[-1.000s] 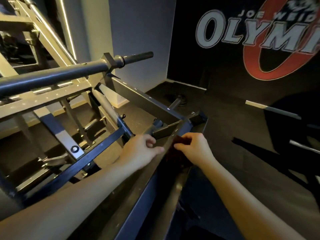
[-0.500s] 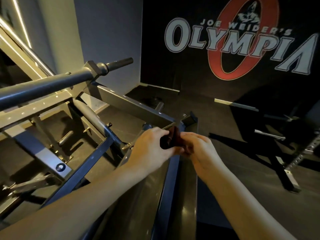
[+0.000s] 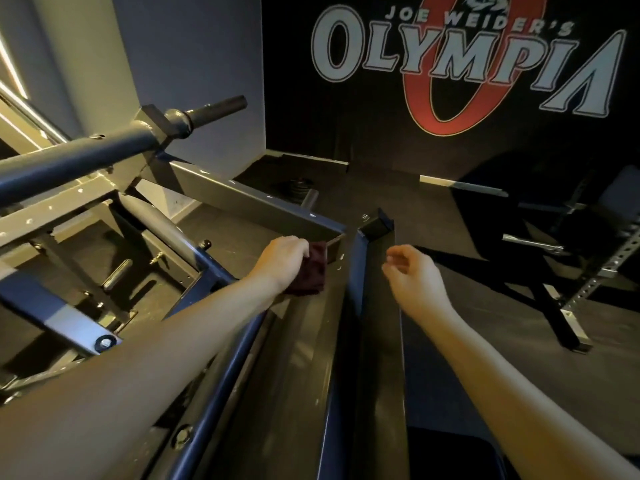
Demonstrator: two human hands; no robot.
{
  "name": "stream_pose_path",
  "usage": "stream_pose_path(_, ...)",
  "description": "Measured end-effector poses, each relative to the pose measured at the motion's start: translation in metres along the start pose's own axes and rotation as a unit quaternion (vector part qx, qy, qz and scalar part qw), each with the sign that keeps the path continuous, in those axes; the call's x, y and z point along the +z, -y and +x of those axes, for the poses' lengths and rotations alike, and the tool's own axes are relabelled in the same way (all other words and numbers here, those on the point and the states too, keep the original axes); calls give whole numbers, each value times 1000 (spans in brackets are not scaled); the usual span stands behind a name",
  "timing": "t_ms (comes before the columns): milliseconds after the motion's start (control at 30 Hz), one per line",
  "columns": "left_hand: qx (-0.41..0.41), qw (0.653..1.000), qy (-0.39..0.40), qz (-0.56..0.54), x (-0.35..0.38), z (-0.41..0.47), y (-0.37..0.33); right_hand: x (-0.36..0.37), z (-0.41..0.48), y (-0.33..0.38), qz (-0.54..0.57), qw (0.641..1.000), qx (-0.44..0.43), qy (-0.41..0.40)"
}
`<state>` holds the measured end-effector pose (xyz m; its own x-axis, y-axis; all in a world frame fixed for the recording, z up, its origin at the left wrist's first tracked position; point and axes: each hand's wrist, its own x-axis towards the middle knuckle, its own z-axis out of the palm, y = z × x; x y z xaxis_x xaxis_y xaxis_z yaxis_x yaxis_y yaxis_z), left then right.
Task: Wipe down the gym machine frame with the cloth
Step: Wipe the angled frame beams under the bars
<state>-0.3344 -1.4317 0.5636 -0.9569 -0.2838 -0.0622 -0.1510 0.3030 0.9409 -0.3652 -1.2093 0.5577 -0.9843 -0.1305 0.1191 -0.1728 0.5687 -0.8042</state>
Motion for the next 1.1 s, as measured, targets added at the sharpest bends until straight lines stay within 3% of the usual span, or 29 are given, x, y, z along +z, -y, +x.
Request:
stream_pose_path(67, -29, 999, -4, 17, 6, 16, 7, 14, 23, -20, -137, 990, 14, 14)
stream_pose_path(167, -51, 999, 6, 13, 19, 38, 21, 38, 37, -35, -140, 986, 81, 35)
stream_pose_path(367, -50, 992, 118, 19, 36, 49, 51, 57, 38, -40, -251, 966, 59, -6)
stream_pose_path(467, -16, 983, 173, 66, 34, 52, 60, 61, 38, -41, -314, 948, 46, 5)
stream_pose_path(700, 104, 939, 290, 153, -2, 25, 70, 61, 42, -49, -300, 953, 35, 11)
stream_pose_path(867, 181, 960, 172, 126, 27, 51, 76, 63, 46, -56, -300, 953, 51, 5)
stream_pose_path(967, 153, 977, 107, 108, 51, 95, 65, 65, 48, -58, -302, 952, 56, 12)
stream_pose_path(1100, 166, 972, 102, 134, 49, 96, 68, 61, 49, -53, -276, 958, 81, 23)
